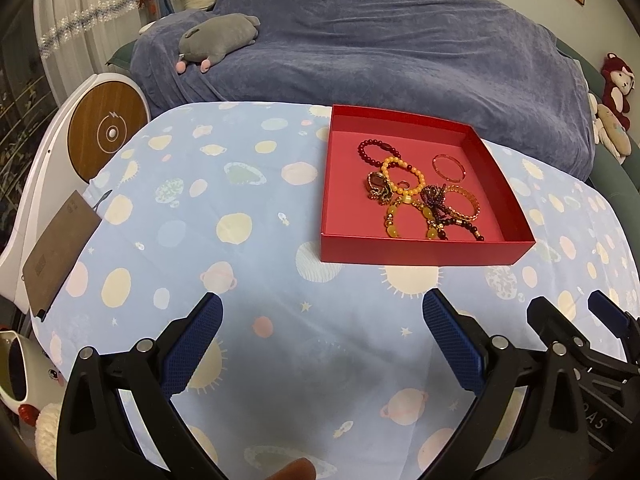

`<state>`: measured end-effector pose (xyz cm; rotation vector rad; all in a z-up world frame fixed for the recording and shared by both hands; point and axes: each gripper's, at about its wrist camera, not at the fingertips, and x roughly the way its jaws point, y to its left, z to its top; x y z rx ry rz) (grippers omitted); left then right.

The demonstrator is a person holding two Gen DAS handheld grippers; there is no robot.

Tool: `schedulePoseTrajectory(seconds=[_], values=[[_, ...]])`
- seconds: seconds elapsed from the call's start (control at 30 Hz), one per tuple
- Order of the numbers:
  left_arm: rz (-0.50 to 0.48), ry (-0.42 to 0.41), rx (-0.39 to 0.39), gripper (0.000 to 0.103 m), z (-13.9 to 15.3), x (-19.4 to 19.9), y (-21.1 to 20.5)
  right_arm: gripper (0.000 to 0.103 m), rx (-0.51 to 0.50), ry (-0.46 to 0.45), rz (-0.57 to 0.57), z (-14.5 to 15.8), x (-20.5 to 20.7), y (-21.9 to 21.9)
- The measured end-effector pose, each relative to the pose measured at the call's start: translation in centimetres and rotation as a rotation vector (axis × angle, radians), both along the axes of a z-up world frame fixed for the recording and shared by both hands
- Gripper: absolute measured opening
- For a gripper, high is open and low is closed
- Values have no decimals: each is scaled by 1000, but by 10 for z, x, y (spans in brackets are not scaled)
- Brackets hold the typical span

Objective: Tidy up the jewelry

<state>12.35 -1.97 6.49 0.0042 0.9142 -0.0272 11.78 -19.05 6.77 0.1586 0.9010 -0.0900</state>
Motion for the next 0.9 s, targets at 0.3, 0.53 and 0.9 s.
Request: schedulePoseTrajectory(seconds=[0.3,0.53,0.9], values=[[2,11,7,96,-4,2,0,96,5,5,0,-2,1,0],[5,12,23,96,-5,2,-1,96,5,4,0,-1,1,-1],[-1,18,35,96,-5,2,-3,96,5,3,-2,-2,1,-1]])
